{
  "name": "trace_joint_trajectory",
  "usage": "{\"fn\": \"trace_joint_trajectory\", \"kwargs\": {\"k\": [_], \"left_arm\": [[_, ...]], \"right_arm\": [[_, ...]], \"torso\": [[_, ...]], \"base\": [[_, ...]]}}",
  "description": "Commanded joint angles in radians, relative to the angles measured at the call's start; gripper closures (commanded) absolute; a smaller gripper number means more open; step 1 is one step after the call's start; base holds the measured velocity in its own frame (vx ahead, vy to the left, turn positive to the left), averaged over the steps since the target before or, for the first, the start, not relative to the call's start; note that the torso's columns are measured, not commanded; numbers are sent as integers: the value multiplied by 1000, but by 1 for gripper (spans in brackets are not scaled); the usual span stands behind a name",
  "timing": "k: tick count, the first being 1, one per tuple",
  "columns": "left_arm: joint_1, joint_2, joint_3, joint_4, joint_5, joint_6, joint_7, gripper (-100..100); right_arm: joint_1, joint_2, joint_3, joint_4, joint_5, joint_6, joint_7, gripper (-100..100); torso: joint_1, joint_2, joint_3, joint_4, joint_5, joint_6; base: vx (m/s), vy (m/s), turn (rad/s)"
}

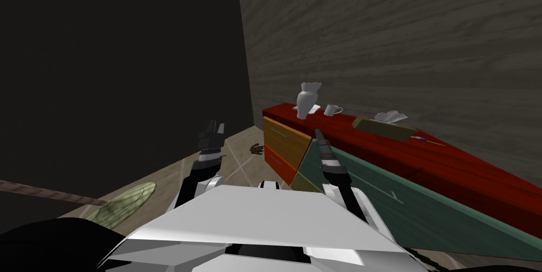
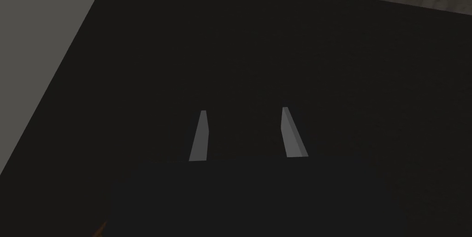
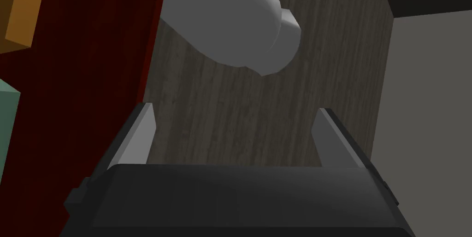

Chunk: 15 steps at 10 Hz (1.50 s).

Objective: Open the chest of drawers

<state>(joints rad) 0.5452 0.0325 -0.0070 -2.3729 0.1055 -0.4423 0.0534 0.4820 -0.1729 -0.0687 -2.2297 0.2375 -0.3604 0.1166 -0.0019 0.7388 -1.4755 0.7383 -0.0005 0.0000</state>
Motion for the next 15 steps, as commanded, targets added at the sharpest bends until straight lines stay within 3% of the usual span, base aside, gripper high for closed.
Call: {"fn": "trace_joint_trajectory", "kwargs": {"k": [1,2,6,7,9,14,15], "left_arm": [[0,0,0,0,0,0,0,0],[0,0,0,0,0,0,0,0],[0,0,0,0,0,0,0,0],[0,0,0,0,0,0,0,0],[0,0,0,0,0,0,0,0],[0,0,0,0,0,0,0,0],[0,0,0,0,0,0,0,0]], "right_arm": [[-22,-32,1,54,77,64,22,-100],[-22,-32,1,54,84,64,22,-100],[-45,-67,1,128,202,166,51,-100],[-45,-67,1,128,212,166,51,-100],[-63,-87,1,182,282,235,73,-100],[-82,-107,1,245,406,322,96,-100],[-92,-118,1,277,446,356,107,-100]], "torso": [[1,0,0,0,0,0],[3,-2,-1,0,1,0],[1,-7,-4,-4,-1,-2],[0,-8,-5,-4,-1,-2],[1,-7,-4,-3,-1,-2],[0,-4,-2,-2,-1,-2],[1,-3,-2,-1,0,-1]], "base": [[34,124,50],[24,101,18],[14,119,34],[30,84,20],[34,126,37],[26,113,37],[31,106,50]]}}
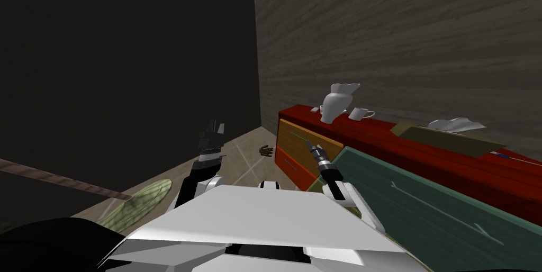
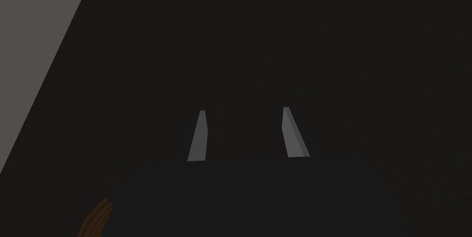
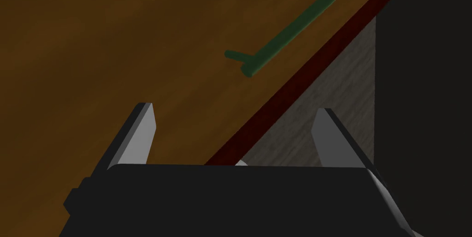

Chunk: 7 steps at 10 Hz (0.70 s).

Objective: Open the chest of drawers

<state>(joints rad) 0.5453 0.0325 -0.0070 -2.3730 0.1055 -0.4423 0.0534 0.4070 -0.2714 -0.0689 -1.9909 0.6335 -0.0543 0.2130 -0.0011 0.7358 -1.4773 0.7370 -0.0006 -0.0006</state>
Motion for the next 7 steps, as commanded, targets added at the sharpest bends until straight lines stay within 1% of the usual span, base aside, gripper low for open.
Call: {"fn": "trace_joint_trajectory", "kwargs": {"k": [1,2,3,4,5,6,7], "left_arm": [[0,0,0,0,0,0,0,0],[0,0,0,0,0,0,0,0],[0,0,0,0,0,0,0,0],[0,0,0,0,0,0,0,0],[0,0,0,0,0,0,0,0],[0,0,0,0,0,0,0,0],[0,0,0,0,0,0,0,0]], "right_arm": [[-17,-20,1,39,61,57,11,-100],[-28,-32,1,72,99,94,22,-100],[-28,-32,1,72,112,99,22,-100],[-38,-45,1,106,150,133,34,-100],[-38,-45,1,106,164,142,34,-100],[-49,-59,1,142,203,176,46,-100],[-49,-59,1,142,217,185,46,-100]], "torso": [[1,1,1,1,0,0],[-1,1,1,1,0,0],[-1,-3,-1,-2,-2,-2],[-1,-4,-2,-1,-1,0],[0,-2,-1,0,0,0],[-1,2,1,1,0,1],[-1,0,1,0,-1,-2]], "base": [[29,82,9],[17,123,33],[28,118,39],[48,114,52],[34,87,20],[19,120,26],[21,106,32]]}}
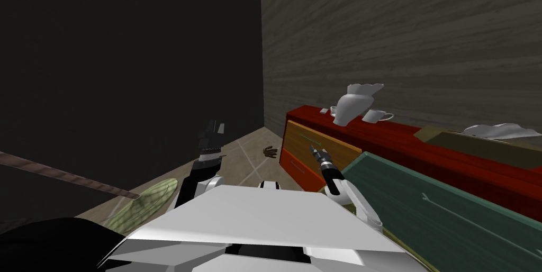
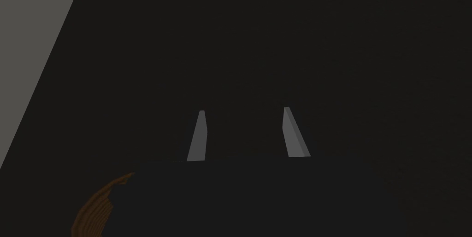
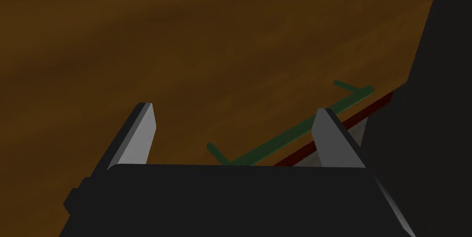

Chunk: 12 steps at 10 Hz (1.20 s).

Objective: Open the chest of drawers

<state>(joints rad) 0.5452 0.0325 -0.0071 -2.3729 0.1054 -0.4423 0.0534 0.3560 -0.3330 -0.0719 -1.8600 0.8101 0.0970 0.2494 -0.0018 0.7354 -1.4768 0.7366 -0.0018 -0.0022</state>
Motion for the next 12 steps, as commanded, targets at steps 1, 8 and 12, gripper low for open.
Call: {"fn": "trace_joint_trajectory", "kwargs": {"k": [1,8,12], "left_arm": [[0,0,0,0,0,0,0,0],[0,0,0,0,0,0,0,0],[0,0,0,0,0,0,0,0]], "right_arm": [[-9,-12,4,47,75,74,22,-100],[-42,-57,4,158,247,205,57,-100],[-65,-87,4,233,348,289,79,-100]], "torso": [[-1,-1,-1,0,0,1],[2,3,1,1,2,2],[2,2,0,1,2,2]], "base": [[47,114,53],[34,107,32],[34,104,33]]}}
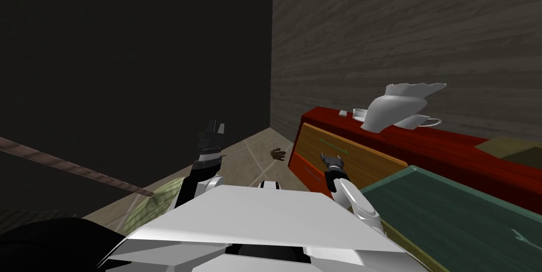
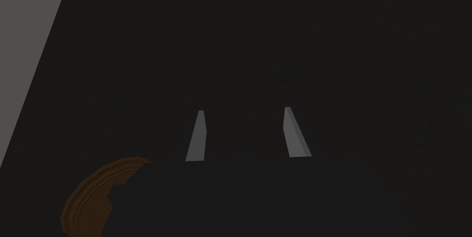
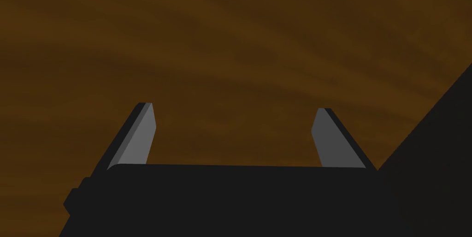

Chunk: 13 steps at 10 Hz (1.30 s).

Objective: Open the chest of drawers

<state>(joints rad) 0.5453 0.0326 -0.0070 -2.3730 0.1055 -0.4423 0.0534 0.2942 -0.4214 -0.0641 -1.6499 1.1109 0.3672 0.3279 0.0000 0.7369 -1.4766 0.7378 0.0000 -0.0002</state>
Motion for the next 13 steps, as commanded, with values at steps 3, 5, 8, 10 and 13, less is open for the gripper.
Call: {"fn": "trace_joint_trajectory", "kwargs": {"k": [3,5,8,10,13], "left_arm": [[0,0,0,0,0,0,0,0],[0,0,0,0,0,0,0,0],[0,0,0,0,0,0,0,0],[0,0,0,0,0,0,0,0],[0,0,0,0,0,0,0,0]], "right_arm": [[-25,-27,-3,97,128,100,22,-100],[-35,-42,-3,133,187,138,32,-100],[-54,-71,-3,199,271,209,51,-100],[-63,-87,-3,230,310,242,60,-100],[-86,-135,-2,308,409,326,82,-100]], "torso": [[0,2,1,0,0,0],[3,1,0,0,1,0],[0,0,0,0,0,0],[-1,3,2,1,0,0],[1,1,0,0,0,0]], "base": [[30,105,37],[35,140,36],[56,110,35],[25,85,24],[31,102,40]]}}
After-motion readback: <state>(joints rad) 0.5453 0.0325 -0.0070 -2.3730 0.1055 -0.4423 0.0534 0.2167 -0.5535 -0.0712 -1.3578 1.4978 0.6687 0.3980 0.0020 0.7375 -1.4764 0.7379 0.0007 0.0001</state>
